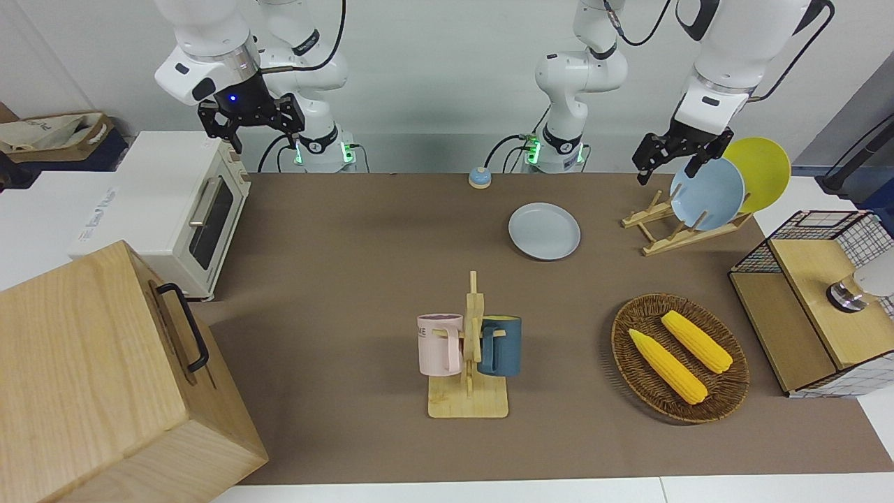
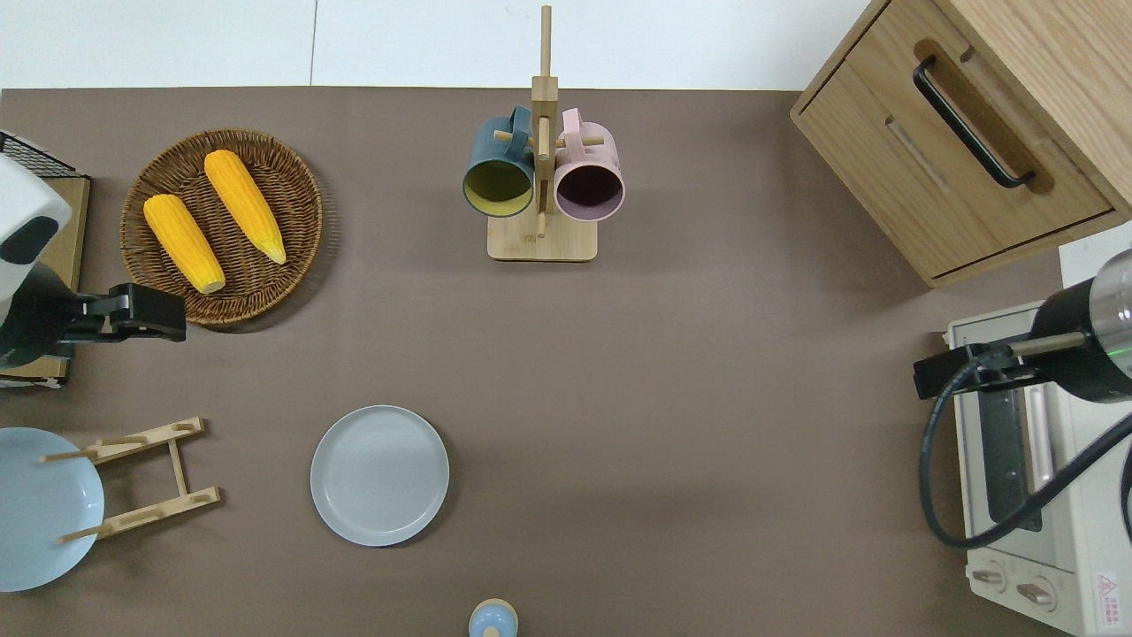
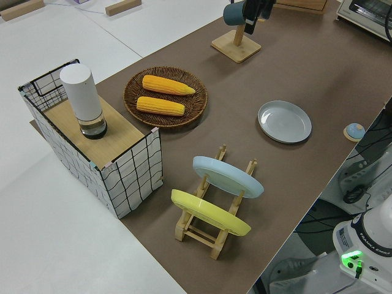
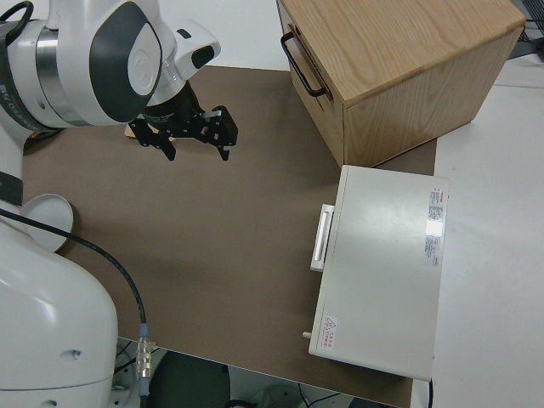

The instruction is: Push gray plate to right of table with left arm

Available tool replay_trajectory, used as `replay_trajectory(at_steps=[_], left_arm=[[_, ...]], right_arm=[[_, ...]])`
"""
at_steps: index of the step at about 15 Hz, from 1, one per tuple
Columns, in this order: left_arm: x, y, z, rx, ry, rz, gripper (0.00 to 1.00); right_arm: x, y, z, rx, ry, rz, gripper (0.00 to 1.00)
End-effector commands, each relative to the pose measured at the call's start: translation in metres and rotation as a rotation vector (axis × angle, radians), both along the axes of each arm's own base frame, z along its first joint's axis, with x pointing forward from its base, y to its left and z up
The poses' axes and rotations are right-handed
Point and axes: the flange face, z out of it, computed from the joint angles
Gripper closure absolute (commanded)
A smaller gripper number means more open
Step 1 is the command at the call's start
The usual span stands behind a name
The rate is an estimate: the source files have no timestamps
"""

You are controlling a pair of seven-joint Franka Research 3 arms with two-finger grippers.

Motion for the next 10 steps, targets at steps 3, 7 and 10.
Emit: replay_trajectory(at_steps=[3,7,10], left_arm=[[0.0005,0.0008,0.0022,0.008,-0.006,-0.011,0.00],[-0.0014,0.0008,0.0026,0.008,-0.006,-0.009,0.00],[-0.0029,0.0016,-0.0006,0.001,0.002,-0.003,0.00]], right_arm=[[-0.0026,-0.0009,0.0043,0.002,0.004,-0.014,0.017],[-0.0025,-0.0017,0.0043,0.002,0.004,-0.015,0.017],[-0.0026,-0.0009,0.0043,0.002,0.004,-0.014,0.017]])
